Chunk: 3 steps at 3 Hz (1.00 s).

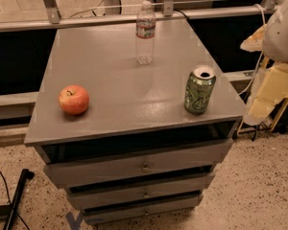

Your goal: Move green can near water bottle

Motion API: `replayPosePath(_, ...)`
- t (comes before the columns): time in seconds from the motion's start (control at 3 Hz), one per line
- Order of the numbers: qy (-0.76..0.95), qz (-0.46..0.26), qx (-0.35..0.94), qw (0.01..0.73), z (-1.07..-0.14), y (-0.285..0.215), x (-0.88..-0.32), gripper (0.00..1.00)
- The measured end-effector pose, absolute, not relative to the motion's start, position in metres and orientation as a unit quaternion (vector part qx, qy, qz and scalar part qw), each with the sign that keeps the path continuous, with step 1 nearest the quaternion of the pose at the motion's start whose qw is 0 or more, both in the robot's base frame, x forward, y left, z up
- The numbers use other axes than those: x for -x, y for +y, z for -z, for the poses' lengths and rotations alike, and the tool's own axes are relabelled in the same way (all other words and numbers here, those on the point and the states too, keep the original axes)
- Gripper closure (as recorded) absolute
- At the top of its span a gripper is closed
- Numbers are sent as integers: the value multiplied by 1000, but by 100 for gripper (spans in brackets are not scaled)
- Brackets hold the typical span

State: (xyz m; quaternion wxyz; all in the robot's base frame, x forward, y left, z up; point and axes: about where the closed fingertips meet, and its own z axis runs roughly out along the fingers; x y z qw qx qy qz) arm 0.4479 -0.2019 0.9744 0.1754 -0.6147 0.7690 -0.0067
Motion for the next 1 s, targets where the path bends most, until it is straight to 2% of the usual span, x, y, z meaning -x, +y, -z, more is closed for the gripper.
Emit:
replayPosePath(0.33, 764, -46, 600, 234, -963, -179, -481, 0)
replayPosePath(0.67, 766, -62, 570, 291, -956, -160, -519, 0)
replayPosePath(1.0, 764, -52, 562, 313, -962, -158, -531, 0)
